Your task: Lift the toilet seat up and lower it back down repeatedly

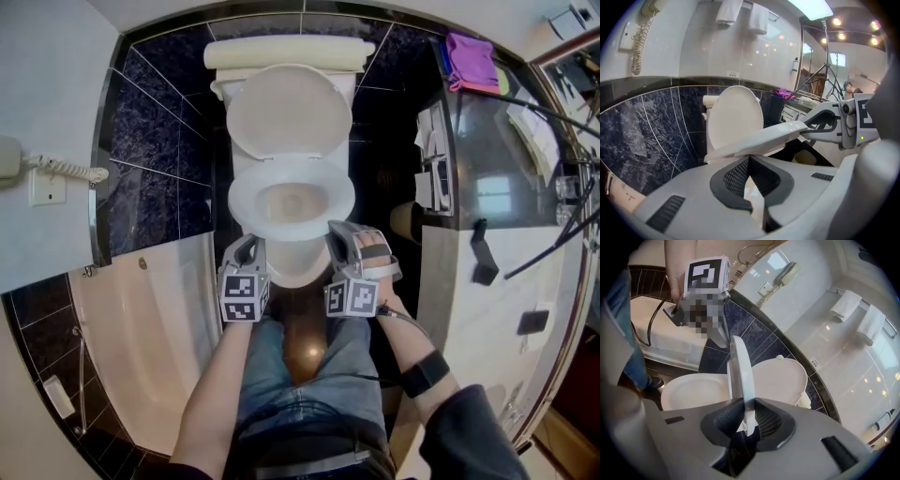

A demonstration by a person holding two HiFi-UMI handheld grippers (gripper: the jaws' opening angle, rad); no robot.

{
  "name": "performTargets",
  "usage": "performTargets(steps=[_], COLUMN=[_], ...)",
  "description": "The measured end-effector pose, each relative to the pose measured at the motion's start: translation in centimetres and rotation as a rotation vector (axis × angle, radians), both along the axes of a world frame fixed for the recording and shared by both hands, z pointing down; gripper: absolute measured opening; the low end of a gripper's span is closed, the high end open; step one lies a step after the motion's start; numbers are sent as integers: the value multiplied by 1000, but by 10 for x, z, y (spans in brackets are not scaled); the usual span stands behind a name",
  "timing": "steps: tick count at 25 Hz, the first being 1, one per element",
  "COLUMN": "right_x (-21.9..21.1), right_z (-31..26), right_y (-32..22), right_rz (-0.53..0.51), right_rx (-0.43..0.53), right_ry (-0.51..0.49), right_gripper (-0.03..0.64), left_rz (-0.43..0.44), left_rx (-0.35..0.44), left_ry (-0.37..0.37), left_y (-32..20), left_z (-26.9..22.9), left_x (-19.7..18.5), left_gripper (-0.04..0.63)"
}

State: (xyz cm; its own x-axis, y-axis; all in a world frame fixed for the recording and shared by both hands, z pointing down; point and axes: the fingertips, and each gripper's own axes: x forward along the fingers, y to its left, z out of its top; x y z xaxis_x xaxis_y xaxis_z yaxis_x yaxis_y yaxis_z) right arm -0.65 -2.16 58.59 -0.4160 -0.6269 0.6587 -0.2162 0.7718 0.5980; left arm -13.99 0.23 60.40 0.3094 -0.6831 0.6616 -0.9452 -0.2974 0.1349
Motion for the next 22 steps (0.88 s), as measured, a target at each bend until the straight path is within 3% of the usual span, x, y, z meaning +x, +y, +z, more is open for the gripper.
performTargets(steps=[13, 20, 22], right_x=[9, 12, 14], right_z=[46, 63, 66], right_y=[72, 96, 103], right_rz=[-41, -90, -103], right_rx=[-111, -160, -160], right_ry=[63, 86, 85], right_gripper=[94, 91, 57], left_rz=[11, 21, 17], left_rx=[-105, -111, -114], left_ry=[12, 29, 30], left_y=[63, 77, 80], left_z=[52, 75, 83], left_x=[4, 5, 4], left_gripper=[0, 0, 0])
